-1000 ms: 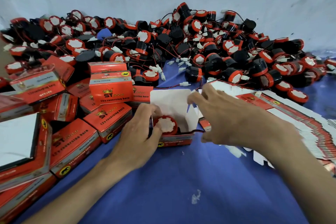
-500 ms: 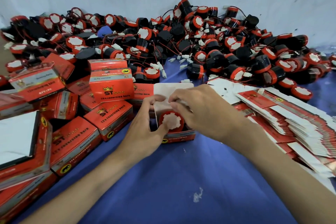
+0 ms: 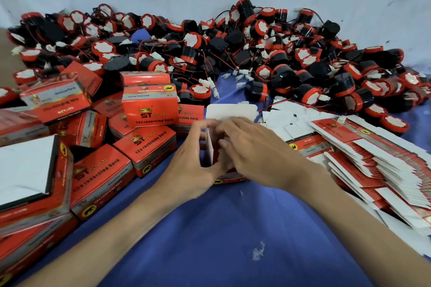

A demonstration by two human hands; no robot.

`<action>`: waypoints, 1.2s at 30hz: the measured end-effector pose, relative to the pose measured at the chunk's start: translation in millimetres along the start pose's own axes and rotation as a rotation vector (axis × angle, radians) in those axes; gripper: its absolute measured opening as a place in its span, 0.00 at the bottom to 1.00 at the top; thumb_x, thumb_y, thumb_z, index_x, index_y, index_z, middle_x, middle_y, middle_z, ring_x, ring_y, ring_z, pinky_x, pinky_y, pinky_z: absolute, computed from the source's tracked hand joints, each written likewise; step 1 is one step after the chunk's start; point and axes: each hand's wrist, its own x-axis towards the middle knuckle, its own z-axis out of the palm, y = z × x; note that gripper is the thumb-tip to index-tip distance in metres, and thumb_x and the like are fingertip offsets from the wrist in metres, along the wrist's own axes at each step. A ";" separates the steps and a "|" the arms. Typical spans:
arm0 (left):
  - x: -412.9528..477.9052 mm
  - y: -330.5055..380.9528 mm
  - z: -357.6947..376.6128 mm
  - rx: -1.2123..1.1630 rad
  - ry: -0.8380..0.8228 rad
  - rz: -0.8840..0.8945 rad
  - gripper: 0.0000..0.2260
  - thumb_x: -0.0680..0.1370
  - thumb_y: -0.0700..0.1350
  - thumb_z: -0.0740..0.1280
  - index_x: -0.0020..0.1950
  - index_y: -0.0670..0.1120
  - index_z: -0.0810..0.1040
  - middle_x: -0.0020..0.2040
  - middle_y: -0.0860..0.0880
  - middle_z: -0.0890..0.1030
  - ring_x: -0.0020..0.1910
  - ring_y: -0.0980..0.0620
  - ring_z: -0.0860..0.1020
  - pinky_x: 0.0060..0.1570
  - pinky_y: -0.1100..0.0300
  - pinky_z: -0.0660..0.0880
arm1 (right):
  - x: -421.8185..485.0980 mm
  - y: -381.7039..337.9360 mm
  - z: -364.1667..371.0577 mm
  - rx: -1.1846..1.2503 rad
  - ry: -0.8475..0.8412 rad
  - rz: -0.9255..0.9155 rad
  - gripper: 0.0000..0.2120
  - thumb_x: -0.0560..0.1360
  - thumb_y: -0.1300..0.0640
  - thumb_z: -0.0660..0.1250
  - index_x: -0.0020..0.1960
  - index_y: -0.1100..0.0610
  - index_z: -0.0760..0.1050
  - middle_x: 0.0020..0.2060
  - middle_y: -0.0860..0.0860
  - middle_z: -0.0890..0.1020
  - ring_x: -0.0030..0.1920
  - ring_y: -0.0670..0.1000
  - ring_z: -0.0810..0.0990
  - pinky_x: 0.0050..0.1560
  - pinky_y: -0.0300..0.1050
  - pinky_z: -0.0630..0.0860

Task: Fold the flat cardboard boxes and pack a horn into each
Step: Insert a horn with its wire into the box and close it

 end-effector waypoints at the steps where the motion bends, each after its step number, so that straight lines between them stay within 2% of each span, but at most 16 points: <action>1: 0.2 -1.7 -0.3 -0.007 0.002 -0.003 0.23 0.71 0.43 0.74 0.57 0.60 0.66 0.47 0.59 0.78 0.47 0.66 0.76 0.46 0.74 0.72 | 0.5 -3.1 3.4 -0.016 0.018 0.006 0.10 0.78 0.59 0.57 0.60 0.57 0.68 0.57 0.51 0.75 0.59 0.53 0.71 0.56 0.46 0.67; 4: 1.8 -3.7 -1.6 0.000 -0.011 -0.002 0.25 0.70 0.38 0.75 0.55 0.59 0.66 0.43 0.64 0.78 0.44 0.65 0.77 0.42 0.71 0.74 | -1.0 -9.5 8.6 -0.022 0.034 -0.021 0.13 0.74 0.60 0.59 0.59 0.57 0.66 0.53 0.51 0.76 0.53 0.53 0.73 0.43 0.39 0.57; 6: 2.3 -4.8 -1.9 -0.001 -0.019 0.009 0.25 0.70 0.35 0.74 0.54 0.57 0.65 0.42 0.69 0.77 0.40 0.66 0.77 0.38 0.72 0.74 | -2.8 -7.7 4.6 0.033 0.023 -0.021 0.13 0.75 0.60 0.59 0.59 0.57 0.65 0.49 0.52 0.78 0.50 0.54 0.75 0.40 0.41 0.56; 8: 2.3 -5.0 -2.1 0.005 -0.015 0.009 0.25 0.70 0.33 0.73 0.54 0.55 0.65 0.41 0.67 0.78 0.38 0.66 0.78 0.37 0.72 0.74 | -4.0 -4.3 0.3 0.085 -0.009 -0.029 0.12 0.77 0.57 0.60 0.61 0.57 0.66 0.48 0.53 0.80 0.52 0.54 0.75 0.45 0.42 0.60; 11: 1.4 -4.0 -1.5 -0.002 0.000 0.016 0.26 0.69 0.31 0.73 0.55 0.54 0.67 0.44 0.60 0.78 0.42 0.66 0.78 0.39 0.72 0.74 | -2.6 -0.1 -3.3 0.065 -0.076 -0.078 0.14 0.80 0.50 0.57 0.59 0.56 0.74 0.57 0.50 0.80 0.59 0.50 0.74 0.61 0.42 0.61; 15: -1.6 -7.8 -0.5 0.020 0.020 0.040 0.23 0.71 0.42 0.74 0.57 0.60 0.66 0.50 0.59 0.77 0.46 0.64 0.77 0.43 0.73 0.73 | -3.2 2.5 -5.8 0.097 -0.149 -0.060 0.18 0.82 0.48 0.51 0.54 0.49 0.79 0.59 0.42 0.77 0.61 0.44 0.70 0.65 0.46 0.60; 19: -1.1 -13.0 -3.4 0.023 -0.067 0.043 0.24 0.74 0.43 0.72 0.59 0.63 0.63 0.52 0.67 0.76 0.53 0.64 0.76 0.50 0.64 0.76 | -1.2 0.4 -1.9 0.027 -0.150 -0.020 0.18 0.81 0.47 0.52 0.52 0.47 0.81 0.59 0.43 0.78 0.63 0.45 0.68 0.62 0.45 0.60; 22: 0.1 -14.0 -10.9 0.025 -0.164 0.005 0.28 0.66 0.56 0.75 0.58 0.66 0.61 0.57 0.61 0.74 0.58 0.64 0.73 0.57 0.66 0.71 | -0.5 0.5 -0.9 0.026 -0.126 0.040 0.17 0.79 0.46 0.55 0.49 0.48 0.82 0.55 0.45 0.80 0.61 0.47 0.71 0.62 0.47 0.64; 23: 0.4 -14.6 -13.5 0.026 -0.196 -0.005 0.29 0.64 0.59 0.73 0.58 0.66 0.61 0.58 0.57 0.73 0.60 0.61 0.73 0.60 0.63 0.70 | -0.7 0.5 -1.1 0.025 -0.115 0.054 0.16 0.79 0.46 0.57 0.49 0.48 0.82 0.53 0.46 0.81 0.59 0.48 0.73 0.60 0.48 0.66; 26: -0.4 -15.7 -17.7 -0.006 -0.235 0.017 0.23 0.66 0.59 0.70 0.57 0.64 0.64 0.54 0.53 0.74 0.60 0.52 0.73 0.65 0.52 0.69 | -1.1 -1.4 -1.9 0.025 -0.065 0.087 0.09 0.75 0.48 0.62 0.47 0.47 0.82 0.46 0.48 0.79 0.53 0.50 0.74 0.49 0.45 0.67; 28: -1.0 -15.4 -16.6 -0.048 -0.221 0.021 0.20 0.68 0.60 0.68 0.57 0.64 0.66 0.52 0.54 0.74 0.58 0.54 0.74 0.62 0.53 0.70 | -0.4 -4.0 0.4 -0.003 -0.021 0.092 0.07 0.73 0.51 0.64 0.47 0.46 0.81 0.46 0.48 0.78 0.52 0.51 0.74 0.46 0.43 0.60; 30: -1.3 -14.9 -14.2 -0.087 -0.190 0.001 0.19 0.68 0.62 0.65 0.58 0.64 0.67 0.55 0.56 0.75 0.59 0.58 0.74 0.60 0.58 0.71 | -1.0 -5.2 3.8 -0.001 0.011 0.089 0.07 0.74 0.51 0.65 0.48 0.48 0.81 0.48 0.49 0.78 0.53 0.52 0.74 0.46 0.41 0.58; 33: -1.7 -12.8 -11.6 -0.091 -0.158 0.006 0.21 0.70 0.65 0.62 0.62 0.68 0.67 0.59 0.62 0.75 0.61 0.64 0.73 0.59 0.63 0.69 | -6.0 -2.1 4.1 0.027 0.030 0.037 0.10 0.76 0.49 0.63 0.52 0.48 0.82 0.54 0.48 0.74 0.60 0.49 0.68 0.54 0.42 0.62; 36: -1.4 -13.2 -10.0 -0.007 -0.141 0.051 0.22 0.74 0.63 0.61 0.68 0.69 0.62 0.64 0.62 0.72 0.64 0.65 0.70 0.61 0.66 0.67 | -10.3 5.4 2.1 -0.033 -0.076 -0.069 0.14 0.79 0.47 0.58 0.57 0.49 0.80 0.58 0.49 0.70 0.63 0.48 0.61 0.62 0.49 0.65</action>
